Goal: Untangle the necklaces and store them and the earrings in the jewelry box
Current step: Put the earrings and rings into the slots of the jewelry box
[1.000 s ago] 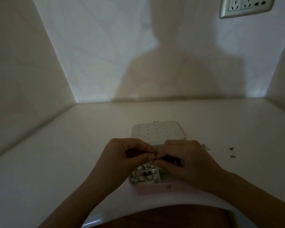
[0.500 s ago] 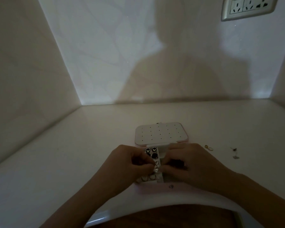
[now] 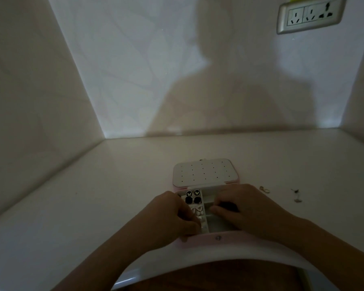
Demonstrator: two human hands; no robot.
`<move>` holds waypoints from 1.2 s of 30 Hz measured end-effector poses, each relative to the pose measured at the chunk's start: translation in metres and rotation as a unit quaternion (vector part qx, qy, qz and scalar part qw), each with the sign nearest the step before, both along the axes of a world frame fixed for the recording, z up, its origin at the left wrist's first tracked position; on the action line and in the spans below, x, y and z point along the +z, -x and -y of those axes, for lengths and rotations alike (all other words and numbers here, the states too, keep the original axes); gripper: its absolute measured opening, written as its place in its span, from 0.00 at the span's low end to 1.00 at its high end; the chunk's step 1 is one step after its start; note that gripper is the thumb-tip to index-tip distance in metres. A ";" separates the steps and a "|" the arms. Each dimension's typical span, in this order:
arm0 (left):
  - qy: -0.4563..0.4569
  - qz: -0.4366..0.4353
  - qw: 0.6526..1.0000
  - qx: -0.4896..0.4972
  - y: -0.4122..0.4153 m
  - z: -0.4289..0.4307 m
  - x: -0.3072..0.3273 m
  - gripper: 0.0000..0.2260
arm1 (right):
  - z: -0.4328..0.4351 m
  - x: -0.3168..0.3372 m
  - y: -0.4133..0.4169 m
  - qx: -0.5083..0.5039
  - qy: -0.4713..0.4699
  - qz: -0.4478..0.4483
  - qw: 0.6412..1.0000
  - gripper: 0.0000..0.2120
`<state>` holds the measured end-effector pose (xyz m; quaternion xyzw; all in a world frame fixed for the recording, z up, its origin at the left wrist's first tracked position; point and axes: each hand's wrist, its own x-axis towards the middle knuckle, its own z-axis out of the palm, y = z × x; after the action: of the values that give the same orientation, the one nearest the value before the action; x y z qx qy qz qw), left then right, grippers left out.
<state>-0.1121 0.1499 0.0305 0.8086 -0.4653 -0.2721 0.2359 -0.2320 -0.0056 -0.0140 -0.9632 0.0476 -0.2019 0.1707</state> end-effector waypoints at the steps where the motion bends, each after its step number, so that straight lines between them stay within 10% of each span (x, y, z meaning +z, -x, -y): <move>1: -0.001 0.007 1.000 -0.001 0.000 0.000 -0.001 0.02 | 0.000 0.000 0.000 0.000 -0.002 -0.002 1.000 0.14; 16: 0.012 0.194 0.981 -0.006 0.002 -0.002 -0.003 0.06 | 0.002 -0.002 0.000 0.004 0.009 0.001 1.000 0.15; 25: 0.114 0.113 0.987 -0.022 -0.003 0.006 0.013 0.05 | 0.036 0.031 0.015 -0.069 -0.094 0.032 0.993 0.06; 36: 0.110 0.139 0.981 -0.083 -0.016 0.053 -0.005 0.06 | 0.103 0.024 0.042 -0.170 -0.117 -0.162 0.965 0.08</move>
<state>-0.0965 0.0971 0.0250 0.7663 -0.5862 -0.1230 0.2326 -0.2737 -0.1089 0.0100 -0.9342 0.2607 -0.0621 0.2356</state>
